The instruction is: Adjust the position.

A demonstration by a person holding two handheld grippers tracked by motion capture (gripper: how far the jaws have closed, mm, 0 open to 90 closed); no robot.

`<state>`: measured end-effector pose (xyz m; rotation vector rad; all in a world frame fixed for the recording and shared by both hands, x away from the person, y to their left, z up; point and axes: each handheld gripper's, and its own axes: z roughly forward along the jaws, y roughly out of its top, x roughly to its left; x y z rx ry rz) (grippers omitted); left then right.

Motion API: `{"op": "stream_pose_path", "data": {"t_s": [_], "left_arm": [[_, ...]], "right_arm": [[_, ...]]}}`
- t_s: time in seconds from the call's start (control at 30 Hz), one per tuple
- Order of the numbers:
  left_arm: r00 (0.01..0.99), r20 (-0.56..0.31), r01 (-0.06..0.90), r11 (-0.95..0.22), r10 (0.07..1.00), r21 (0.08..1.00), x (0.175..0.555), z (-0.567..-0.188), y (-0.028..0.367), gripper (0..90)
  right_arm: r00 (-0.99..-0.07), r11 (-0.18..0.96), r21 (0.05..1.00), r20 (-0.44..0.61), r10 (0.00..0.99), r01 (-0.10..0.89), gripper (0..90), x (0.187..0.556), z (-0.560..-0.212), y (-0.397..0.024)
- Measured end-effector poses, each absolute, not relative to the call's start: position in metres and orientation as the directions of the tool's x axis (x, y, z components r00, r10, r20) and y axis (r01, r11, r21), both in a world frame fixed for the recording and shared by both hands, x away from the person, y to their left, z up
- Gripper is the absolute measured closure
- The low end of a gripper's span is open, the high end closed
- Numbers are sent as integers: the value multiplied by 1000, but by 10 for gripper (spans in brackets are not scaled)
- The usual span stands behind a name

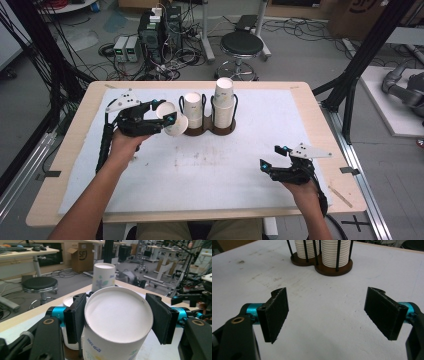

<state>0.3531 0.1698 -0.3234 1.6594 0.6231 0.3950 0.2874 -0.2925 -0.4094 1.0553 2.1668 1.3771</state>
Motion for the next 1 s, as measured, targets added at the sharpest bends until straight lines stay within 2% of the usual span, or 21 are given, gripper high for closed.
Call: {"op": "stream_pose_path", "data": {"t_s": [0.27, 0.63, 1.0], "left_arm": [[828, -97, 197, -126, 552, 972, 343, -341, 158, 359], [864, -104, 203, -153, 492, 967, 330, -357, 142, 359], [894, -92, 192, -191, 438, 963, 326, -360, 124, 360]], "right_arm": [[-699, 265, 880, 99, 709, 394, 202, 289, -410, -279], [-795, 292, 886, 127, 593, 359, 201, 289, -410, -256], [-890, 344, 894, 115, 442, 286, 202, 299, -403, -211]]}}
